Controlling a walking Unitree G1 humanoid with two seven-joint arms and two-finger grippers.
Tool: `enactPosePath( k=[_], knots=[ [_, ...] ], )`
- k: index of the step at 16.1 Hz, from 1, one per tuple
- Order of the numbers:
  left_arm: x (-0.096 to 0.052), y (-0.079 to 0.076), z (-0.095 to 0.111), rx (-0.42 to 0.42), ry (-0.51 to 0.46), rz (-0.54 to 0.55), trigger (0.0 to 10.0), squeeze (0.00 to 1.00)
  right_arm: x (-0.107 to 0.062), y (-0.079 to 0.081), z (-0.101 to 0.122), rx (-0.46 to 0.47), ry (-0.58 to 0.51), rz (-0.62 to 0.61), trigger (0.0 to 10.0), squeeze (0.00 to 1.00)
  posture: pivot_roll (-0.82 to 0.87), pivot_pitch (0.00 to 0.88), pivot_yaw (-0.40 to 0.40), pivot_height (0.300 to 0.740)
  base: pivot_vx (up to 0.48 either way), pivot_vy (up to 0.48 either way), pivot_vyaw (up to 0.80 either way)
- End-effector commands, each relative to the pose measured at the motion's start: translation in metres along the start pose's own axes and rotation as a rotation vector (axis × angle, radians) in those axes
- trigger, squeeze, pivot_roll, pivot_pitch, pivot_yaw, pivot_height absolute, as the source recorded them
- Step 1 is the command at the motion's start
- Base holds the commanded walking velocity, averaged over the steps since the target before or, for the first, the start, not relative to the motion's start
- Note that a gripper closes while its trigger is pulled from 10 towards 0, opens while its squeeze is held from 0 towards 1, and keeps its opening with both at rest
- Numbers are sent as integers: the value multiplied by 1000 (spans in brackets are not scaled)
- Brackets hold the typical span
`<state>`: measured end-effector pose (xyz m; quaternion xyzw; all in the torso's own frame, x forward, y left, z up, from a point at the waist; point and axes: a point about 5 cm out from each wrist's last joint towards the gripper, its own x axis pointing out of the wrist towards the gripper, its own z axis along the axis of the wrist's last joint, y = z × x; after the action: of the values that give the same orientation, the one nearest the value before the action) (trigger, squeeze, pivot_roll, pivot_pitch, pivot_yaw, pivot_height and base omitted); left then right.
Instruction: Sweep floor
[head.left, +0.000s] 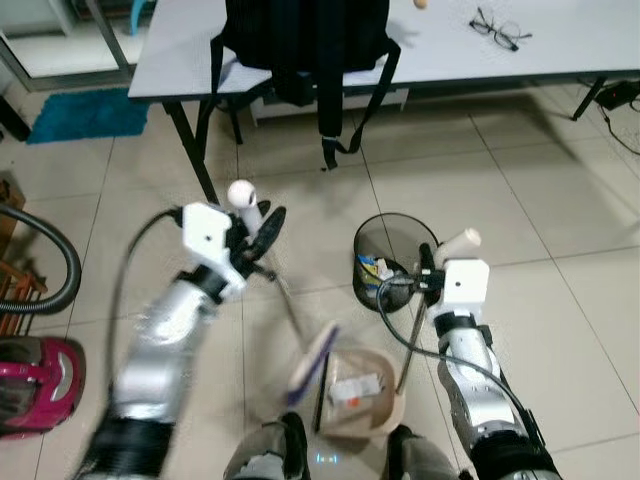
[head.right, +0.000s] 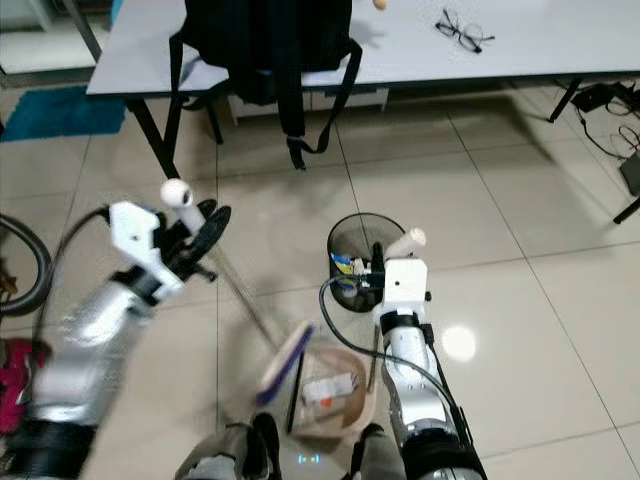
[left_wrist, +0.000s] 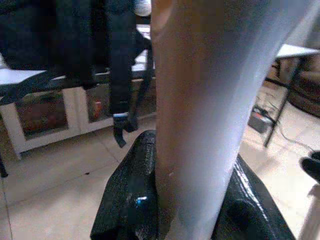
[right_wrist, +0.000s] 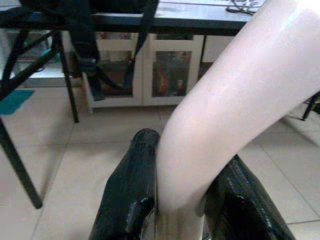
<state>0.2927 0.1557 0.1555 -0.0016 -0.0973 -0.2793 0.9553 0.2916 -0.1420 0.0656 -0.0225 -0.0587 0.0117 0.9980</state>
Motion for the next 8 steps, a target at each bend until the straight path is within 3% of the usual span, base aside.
enactPosePath(
  k=[1,3,5,7,8],
  knots=[
    [-3,2,16,-10,-40,-34,10000,0,-2,-4,0,25,6,-3,10000,0,-19,118,50,740,0,0,0],
    [-14,21,28,52,-38,15,10000,0,-1,-8,9,61,-22,4,10000,0,-14,113,49,740,0,0,0],
    [-38,64,30,241,38,221,10000,0,2,-12,28,123,-68,27,10000,0,-13,105,44,740,0,0,0],
    [-63,94,23,450,189,385,10000,0,7,-11,46,170,-105,62,10000,0,-15,101,40,740,0,0,0],
    [-69,100,21,484,225,414,10000,0,8,-10,52,186,-116,73,10000,0,-14,101,38,740,0,0,0]
  ],
)
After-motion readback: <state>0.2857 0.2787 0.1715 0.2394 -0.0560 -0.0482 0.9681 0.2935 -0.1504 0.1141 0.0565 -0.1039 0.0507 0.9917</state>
